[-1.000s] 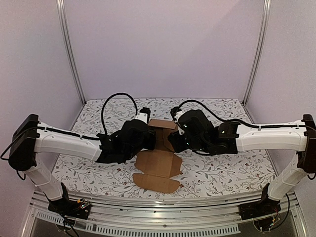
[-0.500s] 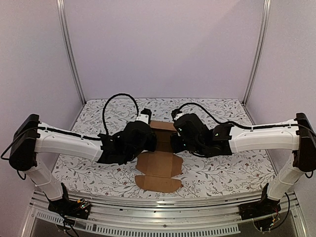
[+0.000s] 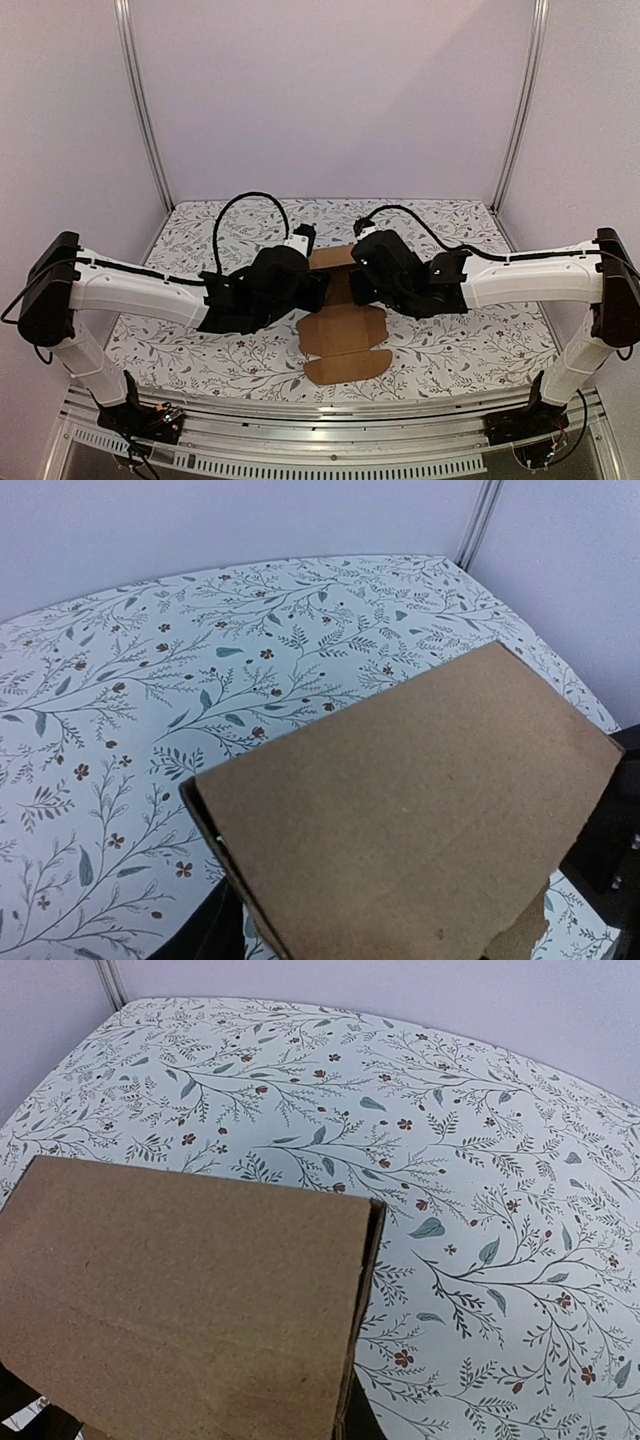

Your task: Fold the paper box

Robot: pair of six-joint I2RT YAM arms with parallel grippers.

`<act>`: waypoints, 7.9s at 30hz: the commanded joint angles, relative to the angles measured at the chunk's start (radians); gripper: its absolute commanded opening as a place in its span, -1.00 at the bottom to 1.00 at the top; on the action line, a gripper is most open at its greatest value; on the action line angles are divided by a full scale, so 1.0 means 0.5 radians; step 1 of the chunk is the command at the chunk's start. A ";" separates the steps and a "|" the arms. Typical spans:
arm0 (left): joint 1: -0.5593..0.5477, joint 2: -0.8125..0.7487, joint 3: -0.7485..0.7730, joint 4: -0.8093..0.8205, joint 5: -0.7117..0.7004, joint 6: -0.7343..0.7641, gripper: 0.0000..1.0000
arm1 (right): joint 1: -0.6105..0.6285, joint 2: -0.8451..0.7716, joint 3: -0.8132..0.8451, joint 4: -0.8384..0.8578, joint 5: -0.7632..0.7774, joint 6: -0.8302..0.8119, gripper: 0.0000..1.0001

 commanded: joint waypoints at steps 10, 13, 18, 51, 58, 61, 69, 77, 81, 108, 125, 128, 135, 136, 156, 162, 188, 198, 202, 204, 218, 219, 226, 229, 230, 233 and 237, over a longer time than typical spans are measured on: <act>-0.019 -0.166 -0.163 0.126 0.589 0.039 0.08 | -0.044 0.123 0.037 0.150 -0.019 -0.161 -1.00; 0.020 -0.239 -0.221 0.103 0.686 0.040 0.08 | -0.075 0.157 0.004 0.222 -0.097 -0.218 -1.00; 0.076 -0.402 -0.271 0.034 0.818 0.089 0.05 | -0.114 0.196 -0.067 0.373 -0.277 -0.401 -1.00; 0.466 0.027 -0.192 0.071 1.236 0.123 -1.00 | -0.185 0.525 -0.364 1.106 -0.927 -0.901 -1.00; 0.466 0.101 -0.227 0.078 1.292 0.105 -1.00 | -0.185 0.547 -0.438 1.249 -0.926 -0.823 -0.95; 0.466 0.131 -0.236 0.082 1.301 0.101 -1.00 | -0.184 0.563 -0.488 1.382 -0.916 -0.791 -0.87; 0.466 0.142 -0.270 0.093 1.302 0.090 -1.00 | -0.183 0.652 -0.576 1.734 -0.865 -0.707 -0.61; 0.466 0.101 -0.272 0.053 1.288 0.106 -1.00 | -0.184 0.781 -0.600 2.095 -0.800 -0.721 -0.61; 0.466 0.085 -0.275 0.047 1.286 0.110 -1.00 | -0.183 0.850 -0.555 2.152 -0.780 -0.715 -0.63; 0.468 0.066 -0.251 0.002 1.323 0.113 -1.00 | -0.185 1.102 -0.467 2.429 -0.699 -0.656 -0.79; 0.469 0.038 -0.257 -0.035 1.307 0.126 -1.00 | -0.182 1.090 -0.452 2.478 -0.668 -0.656 -0.69; 0.469 0.044 -0.256 -0.036 1.310 0.123 -1.00 | -0.184 1.077 -0.452 2.482 -0.662 -0.662 -0.74; 0.469 0.036 -0.262 -0.034 1.316 0.123 -1.00 | -0.184 1.091 -0.452 2.495 -0.649 -0.671 -1.00; 0.469 0.035 -0.265 -0.034 1.316 0.121 -1.00 | -0.182 1.094 -0.452 2.494 -0.652 -0.672 -1.00; 0.469 -0.441 -0.259 -0.295 0.995 0.178 -0.08 | -0.115 0.882 -0.560 2.144 -0.081 -0.689 -1.00; 0.460 -0.542 -0.459 -0.180 0.962 0.180 -0.05 | -0.106 0.767 -0.539 1.806 0.227 -0.427 -1.00; 0.211 0.147 -0.725 1.012 0.570 0.154 0.11 | -0.042 0.801 -0.312 1.217 0.621 0.316 -1.00; 0.210 0.379 -0.574 1.187 0.590 0.196 0.11 | -0.040 0.829 -0.315 1.191 0.578 0.376 -1.00; 0.208 0.426 -0.495 1.172 0.579 0.237 0.09 | -0.038 0.849 -0.311 1.188 0.553 0.400 -1.00; 0.208 0.453 -0.459 1.164 0.560 0.260 0.08 | -0.038 0.855 -0.311 1.185 0.540 0.413 -1.00; 0.194 0.604 -0.316 1.092 0.461 0.277 -0.27 | -0.026 0.842 -0.285 1.165 0.460 0.453 -1.00; 0.192 0.607 -0.313 1.093 0.455 0.278 -0.28 | -0.024 0.842 -0.281 1.166 0.452 0.456 -1.00; 0.178 0.612 -0.280 1.070 0.417 0.312 -0.44 | -0.019 0.825 -0.272 1.155 0.400 0.458 -0.95; 0.174 0.609 -0.272 1.056 0.395 0.322 -0.48 | -0.018 0.808 -0.279 1.153 0.359 0.465 -0.66; 0.174 0.609 -0.271 1.051 0.387 0.327 -0.48 | -0.016 0.791 -0.283 1.154 0.348 0.468 -0.52; 0.174 0.609 -0.272 1.043 0.358 0.330 -0.51 | -0.015 0.741 -0.307 1.152 0.312 0.466 -0.24; 0.173 0.606 -0.272 1.040 0.322 0.332 -0.52 | -0.007 0.666 -0.341 1.135 0.262 0.460 0.05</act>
